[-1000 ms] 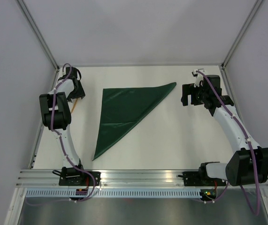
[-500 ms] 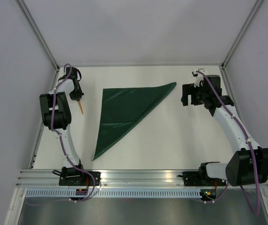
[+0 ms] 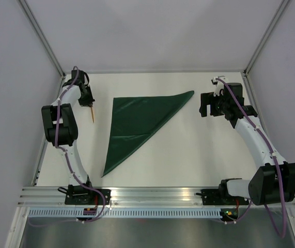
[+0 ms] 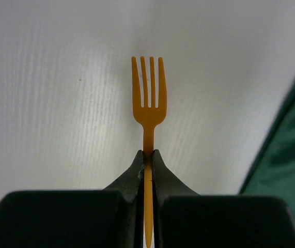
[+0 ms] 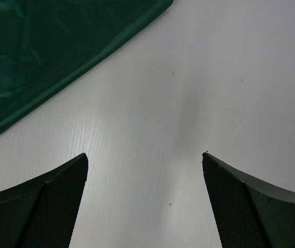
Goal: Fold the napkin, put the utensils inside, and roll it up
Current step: Pick up the fork at the center of the board, then place the fork on the napkin.
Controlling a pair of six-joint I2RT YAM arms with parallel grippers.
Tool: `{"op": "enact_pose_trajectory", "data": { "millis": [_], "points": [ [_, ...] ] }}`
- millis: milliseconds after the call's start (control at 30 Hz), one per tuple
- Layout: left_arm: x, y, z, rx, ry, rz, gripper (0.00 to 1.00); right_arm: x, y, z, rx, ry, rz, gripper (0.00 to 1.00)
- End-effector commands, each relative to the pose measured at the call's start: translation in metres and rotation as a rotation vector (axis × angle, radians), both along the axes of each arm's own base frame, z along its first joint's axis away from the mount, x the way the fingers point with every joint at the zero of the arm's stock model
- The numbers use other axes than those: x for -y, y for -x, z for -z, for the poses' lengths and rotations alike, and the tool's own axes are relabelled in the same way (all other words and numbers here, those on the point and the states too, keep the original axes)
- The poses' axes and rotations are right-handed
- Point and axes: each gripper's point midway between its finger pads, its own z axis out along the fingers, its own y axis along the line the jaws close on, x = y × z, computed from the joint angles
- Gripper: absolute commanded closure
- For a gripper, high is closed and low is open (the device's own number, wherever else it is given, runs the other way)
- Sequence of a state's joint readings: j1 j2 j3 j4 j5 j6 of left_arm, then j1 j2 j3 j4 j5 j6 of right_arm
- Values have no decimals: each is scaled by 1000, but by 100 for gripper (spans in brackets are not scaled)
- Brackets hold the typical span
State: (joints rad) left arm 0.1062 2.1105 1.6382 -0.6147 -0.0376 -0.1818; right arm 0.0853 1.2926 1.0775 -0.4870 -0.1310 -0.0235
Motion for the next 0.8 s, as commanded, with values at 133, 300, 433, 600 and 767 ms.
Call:
{"op": "enact_pose_trajectory", "data": {
  "millis": [133, 300, 433, 600, 767],
  "points": [
    [148, 1, -115, 249, 80, 578, 98, 3, 3, -6, 11, 3, 16, 4],
    [238, 49, -103, 166, 105, 915, 98, 3, 3, -6, 15, 5, 19, 5],
    [288, 88, -73, 52, 80, 1067, 98, 7, 2, -8, 23, 17, 34, 4],
    [322, 116, -46, -28, 90, 1142, 98, 9, 1, -9, 33, 24, 45, 5],
    [345, 138, -21, -89, 98, 1206, 98, 11, 1, -8, 31, 31, 51, 4]
  ]
}}
